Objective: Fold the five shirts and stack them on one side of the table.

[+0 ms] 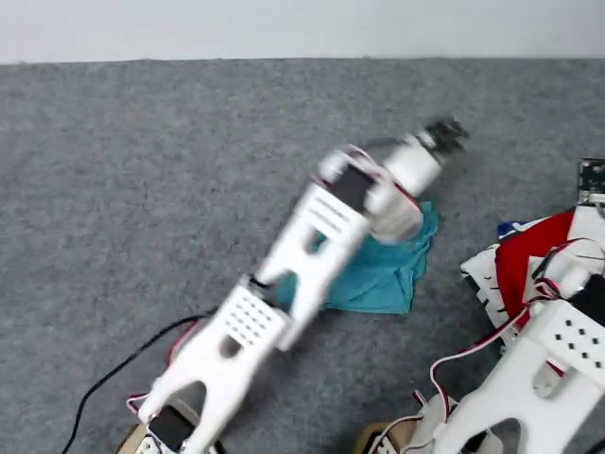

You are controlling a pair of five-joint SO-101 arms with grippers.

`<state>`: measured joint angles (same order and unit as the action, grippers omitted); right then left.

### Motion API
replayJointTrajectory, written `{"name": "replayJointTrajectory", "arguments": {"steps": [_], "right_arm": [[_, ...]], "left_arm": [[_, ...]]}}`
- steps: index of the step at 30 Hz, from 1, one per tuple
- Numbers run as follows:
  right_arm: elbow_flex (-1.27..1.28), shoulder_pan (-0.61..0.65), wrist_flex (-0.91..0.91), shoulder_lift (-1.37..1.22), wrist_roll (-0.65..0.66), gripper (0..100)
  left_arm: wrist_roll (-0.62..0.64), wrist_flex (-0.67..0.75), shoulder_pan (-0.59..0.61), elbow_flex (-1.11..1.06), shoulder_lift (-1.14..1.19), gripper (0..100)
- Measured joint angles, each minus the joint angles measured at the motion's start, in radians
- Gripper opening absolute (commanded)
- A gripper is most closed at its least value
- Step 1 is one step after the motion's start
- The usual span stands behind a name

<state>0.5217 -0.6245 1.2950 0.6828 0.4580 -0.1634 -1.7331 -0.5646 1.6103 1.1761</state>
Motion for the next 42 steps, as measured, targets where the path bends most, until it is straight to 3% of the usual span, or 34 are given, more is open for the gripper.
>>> {"name": "replayJointTrajectory", "arguments": {"steps": [7,14,19,25,30,34,42], "right_arm": [[0.0,0.226,0.0,0.0,-0.075,13.9],[0.08,0.628,-0.143,0.002,-0.094,13.7],[0.181,0.809,-0.334,-0.032,-0.094,13.6],[0.201,0.898,-0.582,-0.275,-0.098,13.6],[0.15,0.956,-0.631,-0.526,-0.098,13.6],[0.146,0.95,-0.628,-0.617,-0.098,13.6],[0.146,0.953,-0.439,-0.592,-0.037,13.6]], "left_arm": [[0.0,-0.002,0.273,0.0,0.051,24],[0.005,-0.002,0.33,0.0,0.229,24],[0.006,0.011,0.35,0.011,0.262,24],[0.006,0.014,0.354,0.011,0.265,24],[0.006,0.014,0.354,0.011,0.265,24],[0.008,0.014,0.354,0.011,0.269,24],[0.008,0.014,0.354,0.012,0.278,24]]}}
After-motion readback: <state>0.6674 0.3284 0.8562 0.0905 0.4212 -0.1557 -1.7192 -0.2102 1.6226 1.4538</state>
